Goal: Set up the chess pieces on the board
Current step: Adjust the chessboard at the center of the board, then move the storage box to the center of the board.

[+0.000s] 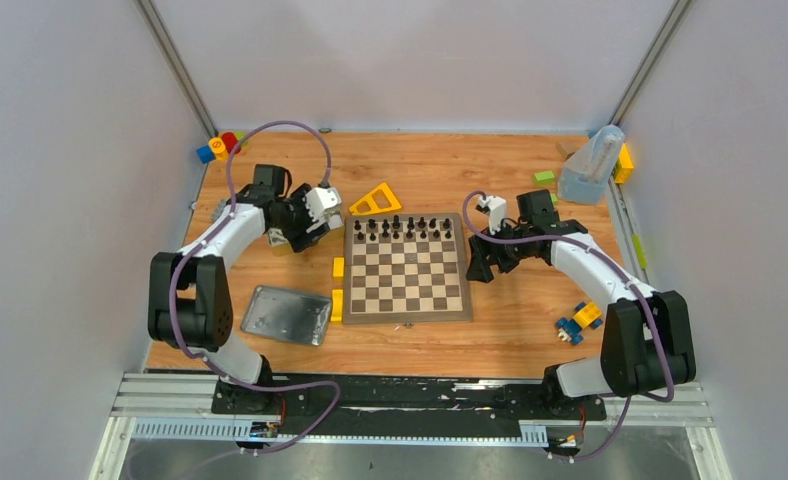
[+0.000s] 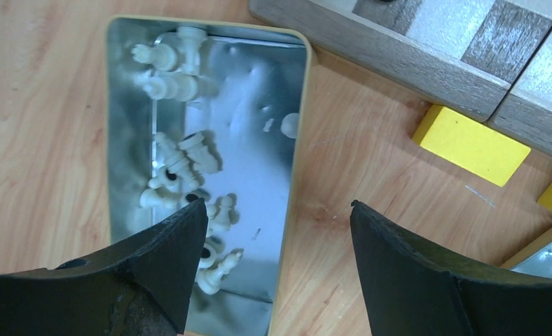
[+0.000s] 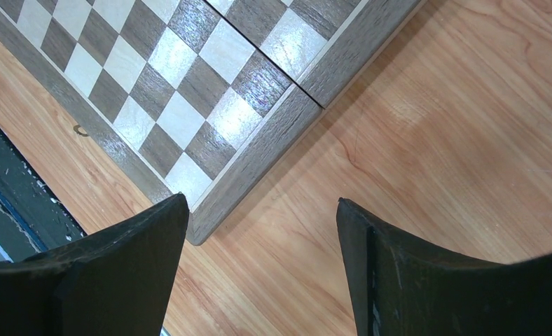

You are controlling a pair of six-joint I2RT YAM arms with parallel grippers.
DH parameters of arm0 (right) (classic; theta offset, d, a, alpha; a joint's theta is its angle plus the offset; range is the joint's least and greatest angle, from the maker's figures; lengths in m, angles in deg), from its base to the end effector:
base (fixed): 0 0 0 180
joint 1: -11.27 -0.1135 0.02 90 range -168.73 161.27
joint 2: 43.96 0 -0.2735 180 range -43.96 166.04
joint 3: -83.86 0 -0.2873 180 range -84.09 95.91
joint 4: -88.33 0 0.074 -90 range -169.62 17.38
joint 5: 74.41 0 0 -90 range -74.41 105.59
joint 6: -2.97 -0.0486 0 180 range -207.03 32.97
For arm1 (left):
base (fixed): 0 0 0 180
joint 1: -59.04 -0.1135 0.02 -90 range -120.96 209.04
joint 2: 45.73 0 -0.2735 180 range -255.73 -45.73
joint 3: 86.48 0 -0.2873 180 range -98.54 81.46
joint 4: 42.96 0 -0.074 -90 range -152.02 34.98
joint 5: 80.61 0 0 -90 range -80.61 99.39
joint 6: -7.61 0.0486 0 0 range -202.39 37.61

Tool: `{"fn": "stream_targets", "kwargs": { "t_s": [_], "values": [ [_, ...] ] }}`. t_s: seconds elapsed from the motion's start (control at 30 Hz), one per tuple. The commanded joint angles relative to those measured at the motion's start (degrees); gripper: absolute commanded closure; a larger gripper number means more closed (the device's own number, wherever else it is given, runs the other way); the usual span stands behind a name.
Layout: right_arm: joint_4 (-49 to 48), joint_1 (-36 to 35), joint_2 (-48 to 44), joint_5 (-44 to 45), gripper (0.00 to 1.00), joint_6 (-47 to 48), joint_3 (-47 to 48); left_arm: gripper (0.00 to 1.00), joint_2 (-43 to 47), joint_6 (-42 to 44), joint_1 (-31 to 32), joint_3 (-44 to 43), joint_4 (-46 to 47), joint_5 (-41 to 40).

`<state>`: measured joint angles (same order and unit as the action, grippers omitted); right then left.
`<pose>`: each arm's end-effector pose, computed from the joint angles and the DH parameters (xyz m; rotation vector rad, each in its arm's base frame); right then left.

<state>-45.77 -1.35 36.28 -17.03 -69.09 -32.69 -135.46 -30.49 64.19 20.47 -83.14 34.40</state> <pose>0.2884 0.0914 0.1979 -0.8481 2.4157 0.7177 0.3552 -0.0526 0.2057 1.3056 2.0652 -0.2085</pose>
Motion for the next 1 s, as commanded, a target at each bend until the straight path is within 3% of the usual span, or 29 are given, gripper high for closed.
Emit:
{"fn": "stream_targets", "kwargs": {
  "t_s": [0.0, 0.1, 0.3, 0.6, 0.73, 0.97],
  "values": [
    [-0.89, 0.41, -2.02, 0.02, 0.22, -0.71, 0.97, 0.18, -3.68, 2.82, 2.04, -3.81, -4.18, -1.96],
    [-0.89, 0.54, -1.94, -0.37, 0.22, -0.86, 0.99, 0.23, -6.61, 3.15, 3.46, -4.57, -4.06, -3.72],
    [-0.92, 0.6, -1.92, -1.01, 0.23, -0.95, 0.87, 0.5, -9.99, 4.09, 4.76, -5.56, -6.51, -7.73],
    [-0.79, 0.6, -0.49, -2.07, 0.23, -1.13, 1.0, 0.84, -3.89, 8.32, 5.04, 2.75, -11.42, -13.25],
    [-0.65, 0.64, -0.12, -2.25, 0.24, -1.19, 0.99, 0.91, 1.72, 10.39, 5.05, 8.34, -13.48, -15.25],
    [-0.45, 0.58, 1.06, -2.96, 0.24, -1.25, 1.51, 0.91, 13.28, 13.6, 5.05, 16.64, -16.03, -14.61]
  ]
}}
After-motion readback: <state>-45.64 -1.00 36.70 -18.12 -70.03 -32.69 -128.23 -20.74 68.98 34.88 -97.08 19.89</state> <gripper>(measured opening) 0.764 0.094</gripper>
